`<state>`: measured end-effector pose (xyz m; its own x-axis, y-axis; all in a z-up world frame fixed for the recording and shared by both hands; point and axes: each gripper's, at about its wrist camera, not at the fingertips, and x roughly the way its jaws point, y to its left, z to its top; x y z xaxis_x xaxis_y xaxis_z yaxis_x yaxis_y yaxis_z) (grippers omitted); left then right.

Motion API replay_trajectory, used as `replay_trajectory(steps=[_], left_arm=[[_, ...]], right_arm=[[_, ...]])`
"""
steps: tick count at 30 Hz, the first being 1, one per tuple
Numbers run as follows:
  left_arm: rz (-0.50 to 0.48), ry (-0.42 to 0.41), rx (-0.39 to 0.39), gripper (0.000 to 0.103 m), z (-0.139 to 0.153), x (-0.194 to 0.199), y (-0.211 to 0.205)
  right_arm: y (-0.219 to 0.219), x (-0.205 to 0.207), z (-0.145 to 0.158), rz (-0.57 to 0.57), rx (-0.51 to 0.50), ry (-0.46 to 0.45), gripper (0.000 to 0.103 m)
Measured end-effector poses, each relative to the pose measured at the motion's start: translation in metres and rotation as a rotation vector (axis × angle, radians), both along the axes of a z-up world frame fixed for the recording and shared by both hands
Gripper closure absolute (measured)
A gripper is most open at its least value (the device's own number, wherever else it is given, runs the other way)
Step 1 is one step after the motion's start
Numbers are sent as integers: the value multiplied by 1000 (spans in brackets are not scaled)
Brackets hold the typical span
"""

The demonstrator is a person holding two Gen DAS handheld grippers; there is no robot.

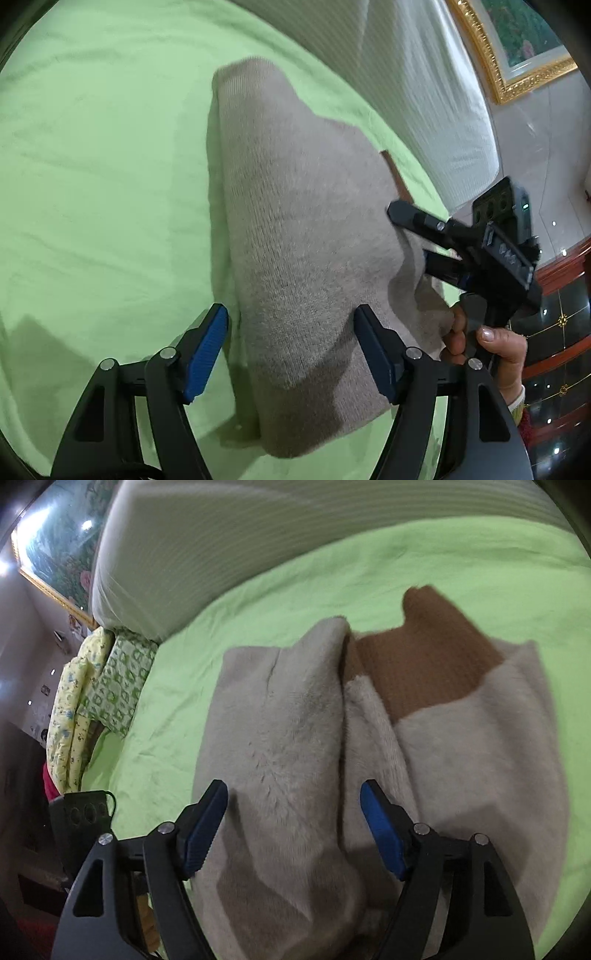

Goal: Fold small clothes

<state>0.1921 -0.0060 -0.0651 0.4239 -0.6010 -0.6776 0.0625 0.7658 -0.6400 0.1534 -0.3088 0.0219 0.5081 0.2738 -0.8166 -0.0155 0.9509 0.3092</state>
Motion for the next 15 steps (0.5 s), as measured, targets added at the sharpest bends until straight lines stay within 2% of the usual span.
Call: replay_trajectory(steps=[3,5,6,7,8,10,13,15], left_arm=[[3,6,-6,28,-6,-1,0],[2,3,-8,28,-5,-4,2],[4,3,-6,28,-5,1,0],[5,4,-3,28,-7,7,-7],[5,6,0,28,-7,5,-7],[10,7,1,27,-5,12,-16],[12,7,4,25,-5,16,-16],[13,12,-1,23,-6,22,-20]], right_arm=[[6,-6,4,1,-27,-29,29],[7,-13,12,-23,-96,-59,30],[7,-18,20,-27,-134,-102,30],[7,-20,26,-35,-158,-133,28],[3,-21,30,-55,-185,-151,22],[-5,-16,27,-65,-209,-122,14],[-9,-7,15,-7,-139,-49,13],[-3,-6,11,40,-142,-43,14]])
